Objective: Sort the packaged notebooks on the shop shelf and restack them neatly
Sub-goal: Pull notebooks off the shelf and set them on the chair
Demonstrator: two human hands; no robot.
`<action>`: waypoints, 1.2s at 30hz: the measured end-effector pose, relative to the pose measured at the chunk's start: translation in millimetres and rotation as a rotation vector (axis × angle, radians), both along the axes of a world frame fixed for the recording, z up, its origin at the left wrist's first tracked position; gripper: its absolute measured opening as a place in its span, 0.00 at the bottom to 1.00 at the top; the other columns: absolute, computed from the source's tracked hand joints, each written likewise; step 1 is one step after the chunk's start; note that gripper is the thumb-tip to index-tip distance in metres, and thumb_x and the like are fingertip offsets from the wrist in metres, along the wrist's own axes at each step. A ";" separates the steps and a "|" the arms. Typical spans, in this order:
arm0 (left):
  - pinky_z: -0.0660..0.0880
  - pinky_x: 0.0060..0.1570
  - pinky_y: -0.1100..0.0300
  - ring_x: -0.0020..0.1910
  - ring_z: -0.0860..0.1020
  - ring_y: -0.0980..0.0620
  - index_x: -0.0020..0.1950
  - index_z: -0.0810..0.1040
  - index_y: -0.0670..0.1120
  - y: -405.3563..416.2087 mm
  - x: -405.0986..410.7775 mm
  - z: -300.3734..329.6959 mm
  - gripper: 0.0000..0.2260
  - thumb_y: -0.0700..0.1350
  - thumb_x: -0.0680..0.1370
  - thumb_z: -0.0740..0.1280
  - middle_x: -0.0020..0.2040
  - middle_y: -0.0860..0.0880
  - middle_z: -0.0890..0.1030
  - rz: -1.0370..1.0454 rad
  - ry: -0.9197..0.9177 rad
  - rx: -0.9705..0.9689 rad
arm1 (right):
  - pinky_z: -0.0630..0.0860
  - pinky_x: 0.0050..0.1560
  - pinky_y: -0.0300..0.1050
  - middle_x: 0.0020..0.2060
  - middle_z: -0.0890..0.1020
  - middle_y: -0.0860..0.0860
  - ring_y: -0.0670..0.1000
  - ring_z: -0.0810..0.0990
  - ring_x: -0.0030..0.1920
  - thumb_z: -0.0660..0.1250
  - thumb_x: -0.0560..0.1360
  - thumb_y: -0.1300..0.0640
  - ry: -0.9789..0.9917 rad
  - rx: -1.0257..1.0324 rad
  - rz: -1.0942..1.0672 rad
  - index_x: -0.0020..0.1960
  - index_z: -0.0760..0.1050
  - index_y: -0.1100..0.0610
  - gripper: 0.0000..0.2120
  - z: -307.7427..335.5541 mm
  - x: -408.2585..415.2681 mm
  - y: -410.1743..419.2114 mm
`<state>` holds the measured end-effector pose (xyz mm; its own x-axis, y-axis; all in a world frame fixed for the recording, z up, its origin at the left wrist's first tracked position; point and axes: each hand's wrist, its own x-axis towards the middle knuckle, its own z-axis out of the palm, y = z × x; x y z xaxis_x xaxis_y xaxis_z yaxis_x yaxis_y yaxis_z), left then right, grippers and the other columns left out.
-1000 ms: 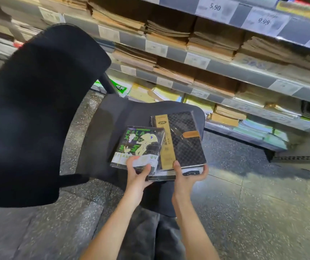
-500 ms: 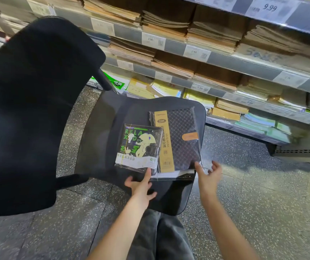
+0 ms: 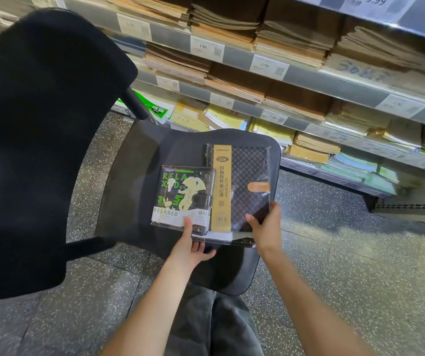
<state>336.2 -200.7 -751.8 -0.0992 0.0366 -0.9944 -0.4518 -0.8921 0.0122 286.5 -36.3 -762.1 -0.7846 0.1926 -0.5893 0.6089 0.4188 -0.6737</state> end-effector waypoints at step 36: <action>0.62 0.68 0.48 0.69 0.60 0.40 0.76 0.55 0.50 -74.9 8.0 -15.8 0.40 0.39 0.70 0.74 0.72 0.39 0.51 -0.630 -0.092 -1.086 | 0.64 0.69 0.58 0.73 0.53 0.59 0.60 0.59 0.71 0.61 0.78 0.51 0.063 0.372 0.381 0.76 0.47 0.44 0.32 -2.2 -21.8 -2.9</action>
